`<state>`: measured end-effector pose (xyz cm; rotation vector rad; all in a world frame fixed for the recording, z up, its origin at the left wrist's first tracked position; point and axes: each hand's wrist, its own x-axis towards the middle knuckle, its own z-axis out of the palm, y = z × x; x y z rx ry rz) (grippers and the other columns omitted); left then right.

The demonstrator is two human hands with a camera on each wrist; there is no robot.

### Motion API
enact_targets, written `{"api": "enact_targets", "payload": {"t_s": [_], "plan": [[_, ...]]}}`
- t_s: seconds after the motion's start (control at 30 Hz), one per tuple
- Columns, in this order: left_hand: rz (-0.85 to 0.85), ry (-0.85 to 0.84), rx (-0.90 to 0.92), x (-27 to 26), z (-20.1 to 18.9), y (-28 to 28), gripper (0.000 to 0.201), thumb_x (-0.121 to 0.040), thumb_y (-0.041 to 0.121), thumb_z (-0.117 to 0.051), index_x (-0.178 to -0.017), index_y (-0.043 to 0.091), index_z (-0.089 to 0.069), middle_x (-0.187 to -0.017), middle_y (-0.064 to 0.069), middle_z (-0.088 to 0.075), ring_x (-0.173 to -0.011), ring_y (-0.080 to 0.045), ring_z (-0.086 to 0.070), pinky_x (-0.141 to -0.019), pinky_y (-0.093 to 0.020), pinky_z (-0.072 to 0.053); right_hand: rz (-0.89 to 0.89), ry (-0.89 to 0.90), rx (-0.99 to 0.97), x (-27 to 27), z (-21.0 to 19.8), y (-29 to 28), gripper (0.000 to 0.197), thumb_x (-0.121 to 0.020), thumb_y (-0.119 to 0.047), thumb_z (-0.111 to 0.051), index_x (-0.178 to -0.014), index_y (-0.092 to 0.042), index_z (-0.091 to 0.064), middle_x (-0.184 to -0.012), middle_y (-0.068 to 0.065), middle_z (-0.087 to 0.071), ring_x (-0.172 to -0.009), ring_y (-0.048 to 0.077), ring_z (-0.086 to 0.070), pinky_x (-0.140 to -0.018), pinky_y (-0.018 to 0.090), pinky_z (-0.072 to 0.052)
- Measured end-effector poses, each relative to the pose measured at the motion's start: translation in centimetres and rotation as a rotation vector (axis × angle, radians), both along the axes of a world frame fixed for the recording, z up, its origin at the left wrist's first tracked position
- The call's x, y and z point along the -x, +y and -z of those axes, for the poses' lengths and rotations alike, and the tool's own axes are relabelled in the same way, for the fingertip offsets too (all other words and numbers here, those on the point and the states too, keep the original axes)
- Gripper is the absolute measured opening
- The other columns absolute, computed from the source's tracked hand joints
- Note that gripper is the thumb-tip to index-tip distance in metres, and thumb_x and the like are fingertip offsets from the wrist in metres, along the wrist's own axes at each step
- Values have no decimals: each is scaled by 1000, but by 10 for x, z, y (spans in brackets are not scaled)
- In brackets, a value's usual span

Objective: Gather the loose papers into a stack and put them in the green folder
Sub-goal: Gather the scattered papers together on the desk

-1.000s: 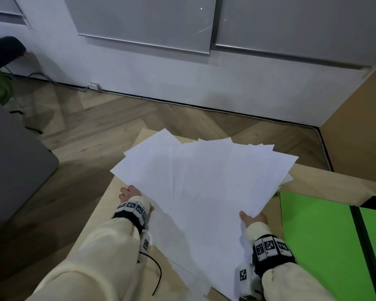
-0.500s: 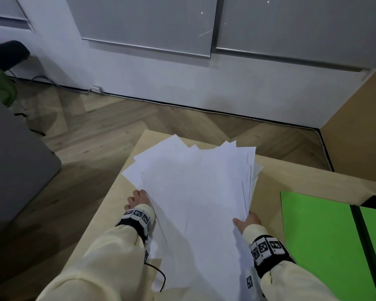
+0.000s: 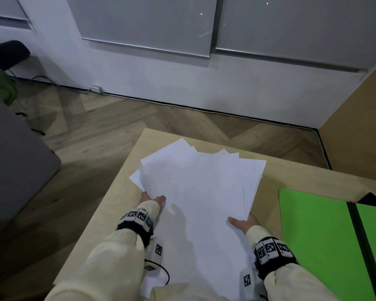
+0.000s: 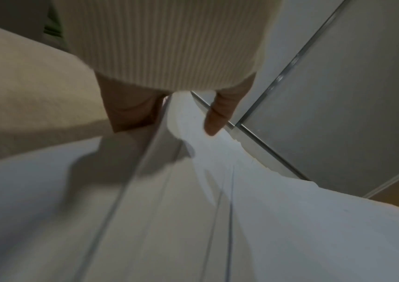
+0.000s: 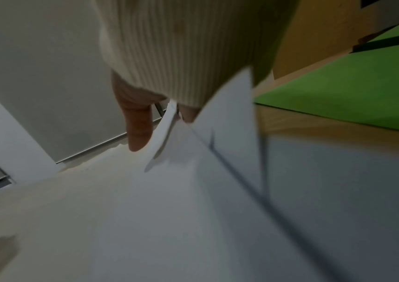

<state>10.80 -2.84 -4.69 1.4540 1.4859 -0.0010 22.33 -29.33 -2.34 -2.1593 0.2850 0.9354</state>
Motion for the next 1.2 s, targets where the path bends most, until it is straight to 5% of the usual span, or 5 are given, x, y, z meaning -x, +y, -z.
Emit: {"api": "enact_targets", "payload": {"t_s": [0.17, 0.4, 0.67, 0.83, 1.2], "plan": [[-100, -35, -11, -2, 0, -4, 70, -70, 22, -78, -127, 2, -43, -125, -17, -57, -115, -34, -57, -98, -37, -45, 5, 104, 1, 2, 7, 3, 100, -78, -30, -73, -148, 1, -7, -157, 13, -15, -145, 27, -19, -117, 37, -19], [120, 140, -62, -7, -12, -4, 61, -78, 27, -69, -127, 2, -42, -128, -16, -54, -119, -31, -54, -97, -35, -45, -24, 145, 37, 9, 10, 11, 97, -82, -35, -67, -147, 3, -6, -157, 14, -14, -144, 30, -20, -115, 38, -22], [203, 75, -234, 6, -3, 11, 46, -90, 38, -51, -117, 2, -59, -133, -16, -47, -119, -34, -49, -103, -40, -41, 167, 14, 23, 3, 12, -5, 67, -79, -8, -72, -133, 10, -37, -140, 24, -45, -129, 35, -46, -109, 38, -35], [659, 331, -399, 18, 3, 9, 51, -93, 52, -27, -142, 38, -31, -158, 11, -12, -143, -18, -15, -114, -42, -20, 254, -8, 68, -14, -3, -28, 65, -85, -12, -66, -135, 13, -33, -140, 26, -44, -129, 33, -45, -106, 35, -33], [1063, 284, -485, 32, 8, -6, 59, -88, 45, -45, -143, 29, -32, -159, 9, -10, -147, -18, -12, -120, -42, -15, 166, -76, 141, -41, -7, -12, 65, -90, -18, -58, -140, 11, -27, -148, 24, -33, -135, 37, -37, -108, 38, -32]]}}
